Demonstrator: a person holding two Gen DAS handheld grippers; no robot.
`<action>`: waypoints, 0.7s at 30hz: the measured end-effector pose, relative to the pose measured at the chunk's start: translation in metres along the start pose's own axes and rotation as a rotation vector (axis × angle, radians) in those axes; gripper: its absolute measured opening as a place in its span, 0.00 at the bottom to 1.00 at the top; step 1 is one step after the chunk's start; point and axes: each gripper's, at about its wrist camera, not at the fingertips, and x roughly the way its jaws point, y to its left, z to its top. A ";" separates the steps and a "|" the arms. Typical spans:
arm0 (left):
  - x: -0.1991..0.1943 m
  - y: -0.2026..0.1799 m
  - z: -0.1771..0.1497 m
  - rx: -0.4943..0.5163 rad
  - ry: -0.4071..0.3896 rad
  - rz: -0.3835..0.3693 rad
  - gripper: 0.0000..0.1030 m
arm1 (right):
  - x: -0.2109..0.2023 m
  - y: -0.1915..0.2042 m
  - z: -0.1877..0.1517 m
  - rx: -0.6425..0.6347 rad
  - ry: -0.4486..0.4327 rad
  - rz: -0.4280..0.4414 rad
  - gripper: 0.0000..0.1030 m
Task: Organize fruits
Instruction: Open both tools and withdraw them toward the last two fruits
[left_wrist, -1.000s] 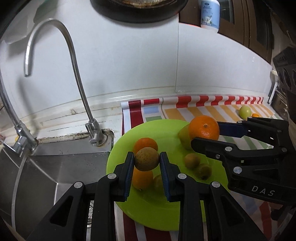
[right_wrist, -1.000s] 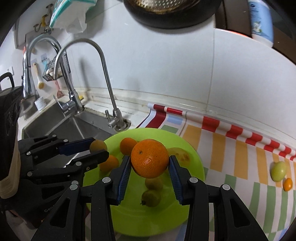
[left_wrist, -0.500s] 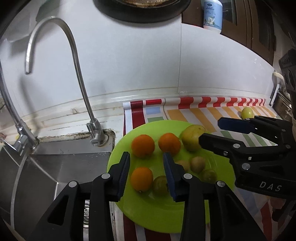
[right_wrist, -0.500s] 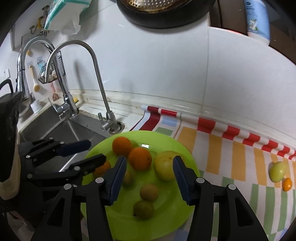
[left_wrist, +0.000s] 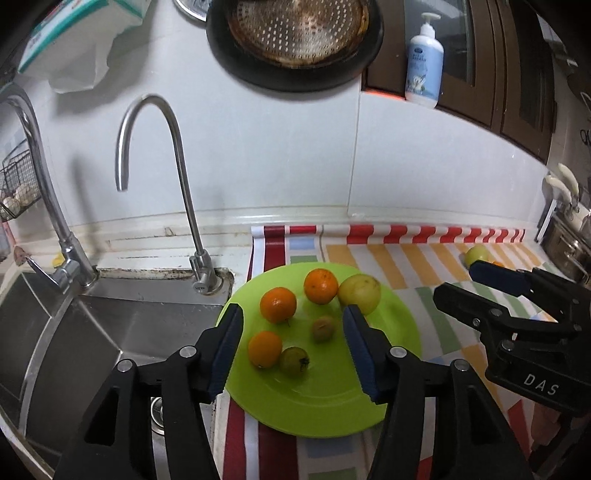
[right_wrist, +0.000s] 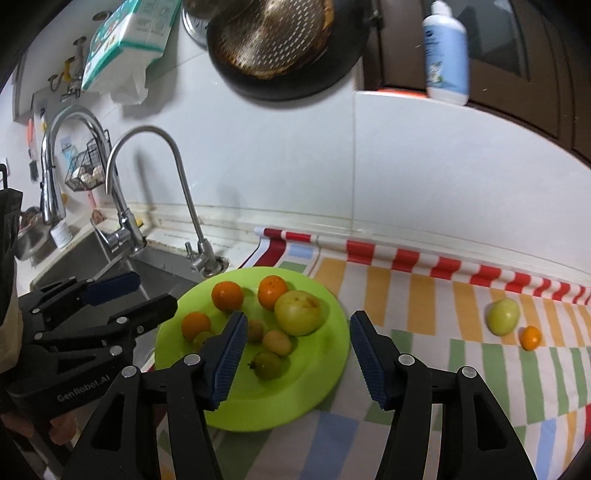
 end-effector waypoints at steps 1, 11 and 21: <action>-0.003 -0.003 0.001 0.003 -0.005 0.001 0.56 | -0.004 -0.001 -0.001 0.001 -0.005 -0.006 0.58; -0.035 -0.039 0.001 0.056 -0.071 0.002 0.73 | -0.053 -0.027 -0.012 0.058 -0.068 -0.089 0.74; -0.049 -0.079 0.001 0.066 -0.093 -0.042 0.84 | -0.091 -0.058 -0.025 0.072 -0.090 -0.182 0.81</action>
